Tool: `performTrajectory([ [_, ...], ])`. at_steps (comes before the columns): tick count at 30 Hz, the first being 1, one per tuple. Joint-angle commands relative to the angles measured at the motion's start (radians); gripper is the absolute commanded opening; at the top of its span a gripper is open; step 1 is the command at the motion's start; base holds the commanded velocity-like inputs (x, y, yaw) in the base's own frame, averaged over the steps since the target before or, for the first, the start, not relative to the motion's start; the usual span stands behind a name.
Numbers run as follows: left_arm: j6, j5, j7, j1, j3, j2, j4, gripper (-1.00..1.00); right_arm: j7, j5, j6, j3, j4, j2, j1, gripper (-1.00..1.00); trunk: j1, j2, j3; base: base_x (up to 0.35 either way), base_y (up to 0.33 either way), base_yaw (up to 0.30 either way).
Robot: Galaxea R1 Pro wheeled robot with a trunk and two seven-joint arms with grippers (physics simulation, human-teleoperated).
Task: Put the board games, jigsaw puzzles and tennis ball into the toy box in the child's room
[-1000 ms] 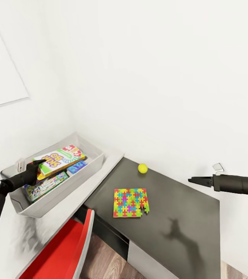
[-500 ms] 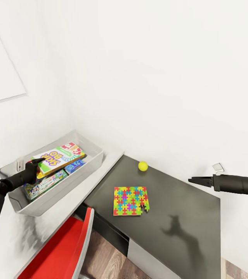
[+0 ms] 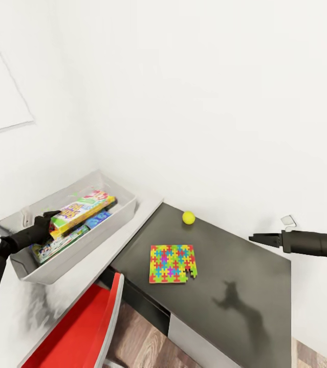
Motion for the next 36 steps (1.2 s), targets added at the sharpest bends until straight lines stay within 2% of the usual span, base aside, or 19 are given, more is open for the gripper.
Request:
performTrajectory([
  [1,0.008,-0.003,0.011,0.000,0.001,0.000,0.000,1.00,0.003,0.000,0.005,0.000,-0.001,0.000,0.000,1.00,0.000,-0.001,-0.001,0.000,0.000,0.000],
  [10,0.017,0.001,0.018,0.001,0.007,0.002,-0.007,1.00,0.003,0.000,0.005,0.000,-0.006,0.000,0.003,1.00,0.000,-0.001,-0.001,0.000,0.000,0.000],
  [14,0.041,-0.002,0.029,0.001,0.009,0.003,-0.014,1.00,0.003,0.000,0.005,0.000,-0.007,0.000,0.004,1.00,0.000,-0.001,-0.001,0.000,0.000,0.000],
  [19,0.058,0.008,0.088,0.001,0.012,0.003,-0.041,1.00,0.003,0.000,0.005,0.000,-0.007,0.000,0.004,1.00,0.000,-0.001,-0.001,0.000,0.000,0.000],
  [23,0.071,0.037,0.184,0.002,0.014,0.002,-0.075,1.00,0.003,0.000,0.005,0.000,-0.007,0.000,0.004,1.00,0.000,-0.001,-0.001,0.000,0.000,0.000],
  [24,0.076,0.050,0.208,0.002,0.014,0.002,-0.083,1.00,0.003,0.000,0.005,0.000,-0.007,0.000,0.004,1.00,0.000,-0.001,-0.001,0.000,0.000,0.000],
  [25,0.085,0.083,0.266,0.002,0.013,0.001,-0.103,1.00,0.003,0.000,0.005,0.000,-0.007,0.000,0.004,1.00,0.000,-0.001,-0.001,0.000,0.000,0.000],
  [29,0.096,0.154,0.426,0.002,0.012,0.001,-0.172,1.00,0.003,0.000,0.005,0.000,-0.007,0.000,0.004,1.00,0.000,-0.001,-0.001,0.000,0.000,0.000],
  [30,0.100,0.192,0.510,0.002,0.013,0.001,-0.215,1.00,0.003,0.000,0.005,0.000,-0.007,0.000,0.004,1.00,0.000,-0.001,-0.001,0.000,0.000,0.000],
  [33,0.108,0.263,0.609,0.002,0.013,0.002,-0.276,1.00,0.003,0.000,0.005,0.000,-0.008,0.000,0.004,1.00,0.000,-0.001,-0.001,0.000,0.000,0.000],
  [34,0.111,0.308,0.654,0.002,0.013,0.003,-0.309,1.00,0.003,0.000,0.005,0.000,-0.008,0.000,0.004,1.00,0.000,-0.001,-0.001,0.000,0.000,0.000],
  [36,0.115,0.366,0.713,0.003,0.013,0.003,-0.352,1.00,0.003,0.000,0.005,0.000,-0.012,0.000,0.004,1.00,0.000,-0.001,-0.001,0.000,0.000,0.000],
])
